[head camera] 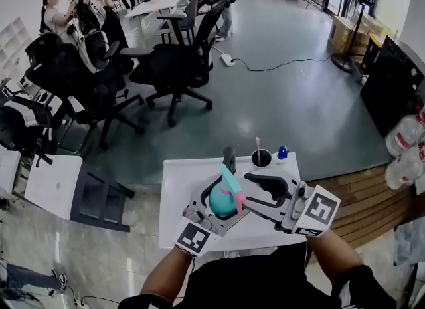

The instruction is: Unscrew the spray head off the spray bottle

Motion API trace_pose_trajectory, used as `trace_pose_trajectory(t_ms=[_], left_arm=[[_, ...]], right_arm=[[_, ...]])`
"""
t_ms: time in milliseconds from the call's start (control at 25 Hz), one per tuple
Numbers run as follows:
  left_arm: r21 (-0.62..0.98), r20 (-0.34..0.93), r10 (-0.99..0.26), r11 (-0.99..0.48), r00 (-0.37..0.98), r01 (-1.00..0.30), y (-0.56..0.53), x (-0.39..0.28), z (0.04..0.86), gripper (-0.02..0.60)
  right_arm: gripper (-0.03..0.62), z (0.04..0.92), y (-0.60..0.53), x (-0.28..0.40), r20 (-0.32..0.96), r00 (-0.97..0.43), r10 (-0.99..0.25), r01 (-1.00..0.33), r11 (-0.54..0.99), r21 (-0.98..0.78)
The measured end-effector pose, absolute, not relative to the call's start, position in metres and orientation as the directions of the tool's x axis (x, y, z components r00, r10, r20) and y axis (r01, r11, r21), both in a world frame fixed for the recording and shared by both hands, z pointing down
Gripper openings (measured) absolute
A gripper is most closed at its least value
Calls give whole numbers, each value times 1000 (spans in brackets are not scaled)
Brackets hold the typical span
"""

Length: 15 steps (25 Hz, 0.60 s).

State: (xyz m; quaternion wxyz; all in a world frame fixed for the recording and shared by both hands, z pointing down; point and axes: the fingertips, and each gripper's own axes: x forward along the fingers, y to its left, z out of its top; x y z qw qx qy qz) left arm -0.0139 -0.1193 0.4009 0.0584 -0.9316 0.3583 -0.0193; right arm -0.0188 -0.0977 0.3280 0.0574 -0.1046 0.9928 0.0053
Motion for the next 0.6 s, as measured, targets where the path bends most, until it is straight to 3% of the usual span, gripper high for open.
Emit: trace_pose_trajectory(t_ms=[120,400,600], left_arm=[[-162,-3,-750,-653,662,-740,-133,-27,404,430],[-150,14,-740,-666,672,-731,-129,-11,409,430],[-232,54,-744,-658,666,-716,-131,-4,421,431]], right_arm=[[170,334,-105,-18,-77,-956,-283,-285,958,16],[166,331,-101,-22,-81,-952,-296,-296,955,-14],[169,339,-103,-27,-44,-930,-365,-363,930,-52]])
